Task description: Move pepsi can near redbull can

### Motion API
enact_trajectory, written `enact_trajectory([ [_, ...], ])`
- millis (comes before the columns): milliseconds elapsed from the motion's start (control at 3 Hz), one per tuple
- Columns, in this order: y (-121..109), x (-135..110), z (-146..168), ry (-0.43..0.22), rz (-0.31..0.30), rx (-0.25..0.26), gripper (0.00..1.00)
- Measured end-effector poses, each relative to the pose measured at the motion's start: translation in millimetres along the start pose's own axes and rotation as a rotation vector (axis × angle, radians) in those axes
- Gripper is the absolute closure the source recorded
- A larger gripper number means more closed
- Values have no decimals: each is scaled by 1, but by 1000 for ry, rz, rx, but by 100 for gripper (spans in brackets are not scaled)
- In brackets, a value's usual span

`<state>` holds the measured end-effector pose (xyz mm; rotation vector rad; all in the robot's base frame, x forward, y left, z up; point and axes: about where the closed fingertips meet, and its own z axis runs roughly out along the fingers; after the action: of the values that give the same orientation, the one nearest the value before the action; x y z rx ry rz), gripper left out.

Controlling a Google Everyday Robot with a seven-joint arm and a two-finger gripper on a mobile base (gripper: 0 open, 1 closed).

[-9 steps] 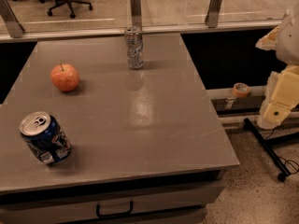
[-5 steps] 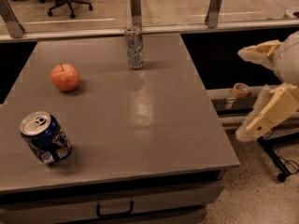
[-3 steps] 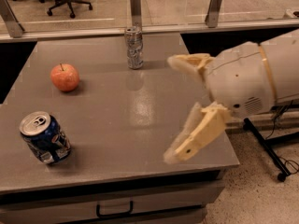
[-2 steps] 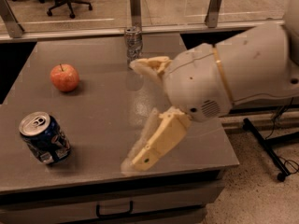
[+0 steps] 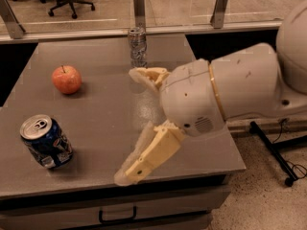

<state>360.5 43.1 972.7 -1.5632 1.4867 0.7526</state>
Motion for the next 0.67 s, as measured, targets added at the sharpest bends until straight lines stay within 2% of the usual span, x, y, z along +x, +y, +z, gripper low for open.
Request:
enact_trajectory([
  [333,1,10,36,-47,9,40,0],
  [667,0,18,71,-57,25,57,0],
])
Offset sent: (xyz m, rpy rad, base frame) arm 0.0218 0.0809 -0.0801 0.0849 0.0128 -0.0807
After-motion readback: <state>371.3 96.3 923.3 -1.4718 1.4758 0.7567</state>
